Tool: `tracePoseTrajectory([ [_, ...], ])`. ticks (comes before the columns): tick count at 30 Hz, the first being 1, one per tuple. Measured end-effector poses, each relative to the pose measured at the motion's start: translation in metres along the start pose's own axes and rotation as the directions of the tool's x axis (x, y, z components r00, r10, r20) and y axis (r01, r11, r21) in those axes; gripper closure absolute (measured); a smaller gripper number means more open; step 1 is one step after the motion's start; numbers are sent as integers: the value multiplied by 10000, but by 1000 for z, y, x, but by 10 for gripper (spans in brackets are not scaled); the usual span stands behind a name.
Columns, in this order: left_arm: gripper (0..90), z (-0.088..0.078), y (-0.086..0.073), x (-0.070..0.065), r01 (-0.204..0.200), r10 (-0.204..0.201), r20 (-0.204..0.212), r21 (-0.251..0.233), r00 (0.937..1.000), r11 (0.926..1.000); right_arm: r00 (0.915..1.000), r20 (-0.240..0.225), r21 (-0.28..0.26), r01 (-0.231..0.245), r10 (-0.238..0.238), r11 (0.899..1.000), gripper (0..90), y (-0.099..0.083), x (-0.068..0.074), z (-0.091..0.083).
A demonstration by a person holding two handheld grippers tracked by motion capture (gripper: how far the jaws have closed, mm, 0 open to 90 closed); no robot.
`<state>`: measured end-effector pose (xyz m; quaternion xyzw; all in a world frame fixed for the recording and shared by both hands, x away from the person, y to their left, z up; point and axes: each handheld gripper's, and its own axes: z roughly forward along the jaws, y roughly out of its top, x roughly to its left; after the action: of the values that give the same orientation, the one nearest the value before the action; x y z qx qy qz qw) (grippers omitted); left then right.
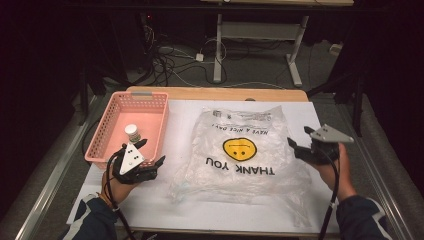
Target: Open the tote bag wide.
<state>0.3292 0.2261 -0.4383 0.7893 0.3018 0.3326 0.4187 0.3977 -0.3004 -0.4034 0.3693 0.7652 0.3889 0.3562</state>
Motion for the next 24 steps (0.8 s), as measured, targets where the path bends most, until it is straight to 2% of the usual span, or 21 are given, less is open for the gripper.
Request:
tracePoseTrajectory([
  [1, 209, 0, 0, 0, -26, 26, 7, 5, 10000, 10000, 10000, 0, 0, 0, 0, 10000, 336, 0, 0, 0],
  [4, 209, 0, -1, 0, 70, -70, 14, -36, 10000, 10000, 10000, 27, 573, 77, -79, 9983, 339, 15, -17, 30],
  [5, 209, 0, -1, 1, 93, -93, 47, -17, 9999, 10000, 9997, -160, 1286, 176, -157, 9915, 319, 24, -26, 50],
  [6, 209, 1, -1, 1, 111, -111, 62, 20, 9999, 9999, 9997, -160, 1286, 176, -157, 9915, 319, 24, -26, 50],
  [7, 210, 1, -1, 1, 106, -106, 55, 28, 9999, 9999, 9997, -77, 1500, 240, -231, 9884, 328, 28, -30, 59],
  [8, 209, 1, -1, 1, 110, -110, 71, 25, 9999, 9999, 9995, -284, 1369, -90, 130, 9906, 340, 36, -37, 72],
  [9, 209, 2, -1, 1, 94, -94, 76, 37, 9999, 9999, 9995, -284, 1369, -90, 130, 9906, 340, 36, -37, 72],
  [10, 209, 2, -1, 1, 70, -70, 87, 30, 9999, 10000, 9965, -573, 1593, -514, 612, 9859, 333, 44, -42, 86],
  [11, 209, 2, -1, 1, 78, -78, 114, 19, 9999, 10000, 9965, -573, 1593, -514, 612, 9859, 333, 44, -42, 86],
  [12, 209, 2, -1, 1, 111, -111, 160, 12, 9998, 9999, 9952, -766, 1771, -458, 602, 9831, 325, 46, -43, 92],
  [13, 209, 3, -1, 1, 112, -112, 170, 7, 9998, 9999, 9960, -735, 2028, -343, 501, 9786, 323, 49, -44, 102],
  [14, 209, 3, -1, 1, 129, -129, 212, -8, 9997, 9999, 9959, -673, 2210, -448, 610, 9742, 328, 49, -45, 110],
  [16, 209, 3, -2, 1, 121, -121, 292, -4, 9995, 9999, 9924, -853, 2549, -638, 882, 9649, 352, 50, -48, 124],
  [17, 210, 4, -2, 1, 125, -124, 338, -14, 9994, 9999, 9942, -686, 2800, -607, 830, 9581, 446, 47, -49, 137],
  [18, 210, 4, -2, 1, 141, -140, 397, -20, 9991, 9999, 9930, -711, 3028, -686, 944, 9506, 505, 46, -50, 143],
  [19, 210, 5, -2, 1, 103, -103, 400, -3, 9991, 9999, 9930, -711, 3028, -686, 944, 9506, 505, 46, -50, 143],
  [20, 210, 5, -2, 1, 88, -87, 422, -11, 9991, 10000, 9937, -608, 3115, -703, 937, 9476, 703, 44, -52, 151],
  [21, 210, 5, -2, 0, 218, -220, 519, 43, 9984, 9998, 9937, -608, 3115, -703, 937, 9476, 703, 44, -52, 151],
  [22, 209, 5, -1, 0, 277, -278, 571, 14, 9980, 9996, 9923, -512, 3080, -915, 1125, 9470, 840, 42, -54, 156],
  [23, 210, 5, -1, 0, 340, -338, 626, -22, 9975, 9994, 9916, -432, 3043, -1031, 1219, 9470, 886, 42, -55, 157],
  [24, 210, 6, 0, 0, 382, -377, 702, -66, 9968, 9992, 9916, -432, 3043, -1031, 1219, 9470, 886, 42, -55, 157],
])
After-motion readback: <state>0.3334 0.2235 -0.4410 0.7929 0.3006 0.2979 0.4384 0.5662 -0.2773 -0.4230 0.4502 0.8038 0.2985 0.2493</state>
